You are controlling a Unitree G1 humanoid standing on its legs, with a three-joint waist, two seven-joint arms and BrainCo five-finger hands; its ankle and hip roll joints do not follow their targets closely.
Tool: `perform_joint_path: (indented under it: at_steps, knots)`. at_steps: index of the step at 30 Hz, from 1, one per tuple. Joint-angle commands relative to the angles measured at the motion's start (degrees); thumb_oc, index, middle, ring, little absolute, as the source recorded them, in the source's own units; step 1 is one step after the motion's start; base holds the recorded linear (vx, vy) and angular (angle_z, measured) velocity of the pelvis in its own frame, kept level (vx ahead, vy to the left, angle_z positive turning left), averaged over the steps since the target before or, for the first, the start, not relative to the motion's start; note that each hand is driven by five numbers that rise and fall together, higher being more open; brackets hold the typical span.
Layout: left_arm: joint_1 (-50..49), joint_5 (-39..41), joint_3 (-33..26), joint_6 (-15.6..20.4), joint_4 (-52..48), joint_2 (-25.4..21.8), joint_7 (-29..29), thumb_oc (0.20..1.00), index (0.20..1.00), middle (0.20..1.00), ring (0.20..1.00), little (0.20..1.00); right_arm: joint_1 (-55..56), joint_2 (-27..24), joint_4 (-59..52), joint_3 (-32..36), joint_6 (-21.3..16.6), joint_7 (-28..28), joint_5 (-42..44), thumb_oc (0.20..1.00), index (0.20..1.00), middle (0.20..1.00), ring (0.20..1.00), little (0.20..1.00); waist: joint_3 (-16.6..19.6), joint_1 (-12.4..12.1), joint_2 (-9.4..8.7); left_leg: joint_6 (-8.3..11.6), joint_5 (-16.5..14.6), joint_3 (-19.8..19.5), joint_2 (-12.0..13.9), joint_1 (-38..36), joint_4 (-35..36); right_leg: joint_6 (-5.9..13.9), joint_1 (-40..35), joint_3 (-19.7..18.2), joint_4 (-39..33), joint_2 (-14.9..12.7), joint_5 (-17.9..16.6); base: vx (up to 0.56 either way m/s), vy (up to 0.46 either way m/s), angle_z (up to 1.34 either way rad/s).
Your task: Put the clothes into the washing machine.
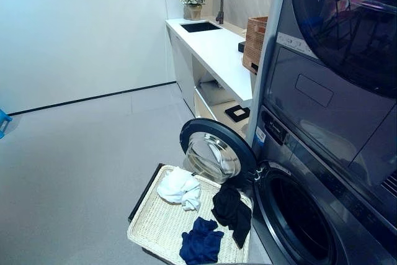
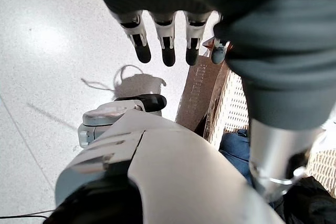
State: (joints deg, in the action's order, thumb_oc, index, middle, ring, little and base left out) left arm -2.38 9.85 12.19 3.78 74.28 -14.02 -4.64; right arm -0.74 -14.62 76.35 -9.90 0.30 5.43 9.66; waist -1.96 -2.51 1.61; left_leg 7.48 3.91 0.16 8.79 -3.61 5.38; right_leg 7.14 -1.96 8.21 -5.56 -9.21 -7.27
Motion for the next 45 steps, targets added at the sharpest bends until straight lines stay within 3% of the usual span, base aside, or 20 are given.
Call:
perform_joint_path:
  at_steps: [1,7,13,35,41,45]
  knots:
    - [4.68,1.11,-1.05,-1.41,2.8,-0.86,-2.26,1.0,1.0,1.0,1.0,1.0,-3.89,0.43,1.78,0.54,-0.37,0.29,-0.01,1.0,1.0,1.0,1.0,1.0,-3.73,-0.49,-2.09,-3.76,0.05,1.67,-1.23,-2.32,-0.38,0.36,-2.86,0.35,3.11,-3.88,1.62,0.0,0.0,0.0]
    - [4.54,2.85,-1.96,-1.25,2.9,-0.85,-4.17,1.0,1.0,1.0,1.0,1.0,-3.78,0.36,2.18,0.93,-0.66,0.63,-0.49,1.0,1.0,1.0,1.0,1.0,-3.77,-0.7,-2.12,-3.8,-0.01,1.92,-1.11,-2.3,-0.38,0.39,-2.89,0.63,3.02,-3.95,1.62,0.0,0.0,0.0]
    - [4.58,3.65,-2.32,1.49,3.11,-0.45,-1.84,1.0,1.0,1.0,1.0,1.0,-3.92,0.63,2.45,0.99,-0.89,0.22,-0.22,1.0,1.0,1.0,1.0,1.0,-3.72,-0.94,-2.26,-3.8,0.02,1.74,-1.08,-2.16,-0.38,0.41,-2.8,0.73,2.93,-4.04,1.49,0.0,0.0,0.0]
    - [5.31,1.47,-1.26,3.02,2.96,-0.75,3.25,1.0,1.0,1.0,1.0,1.0,-3.95,0.57,2.06,0.05,-0.79,0.19,0.64,1.0,1.0,1.0,1.0,1.0,-3.89,-1.03,-2.52,-3.73,0.12,1.41,-0.96,-2.11,-0.38,0.34,-2.78,0.83,2.92,-4.02,1.46,0.0,0.0,0.0]
    - [5.47,3.25,-1.62,7.21,2.1,-0.84,4.96,1.0,1.0,1.0,1.0,1.0,-4.04,0.22,1.86,0.08,-1.38,0.85,0.23,1.0,1.0,1.0,1.0,1.0,-4.03,-1.22,-2.48,-3.68,0.16,1.14,-1.01,-2.07,-0.38,0.32,-2.8,0.88,3.05,-4.09,1.53,0.0,0.0,0.0]
    - [5.27,4.54,-2.59,13.23,-0.14,-1.8,11.83,1.0,1.0,1.0,1.0,1.0,-4.18,-0.76,-0.77,0.23,-3.22,1.41,3.05,1.0,1.0,1.0,1.0,1.0,-5.42,-1.75,-2.25,-3.77,0.56,0.28,-1.25,-1.72,-0.38,0.22,-2.06,0.75,3.74,-4.22,1.53,0.04,0.004,0.0]
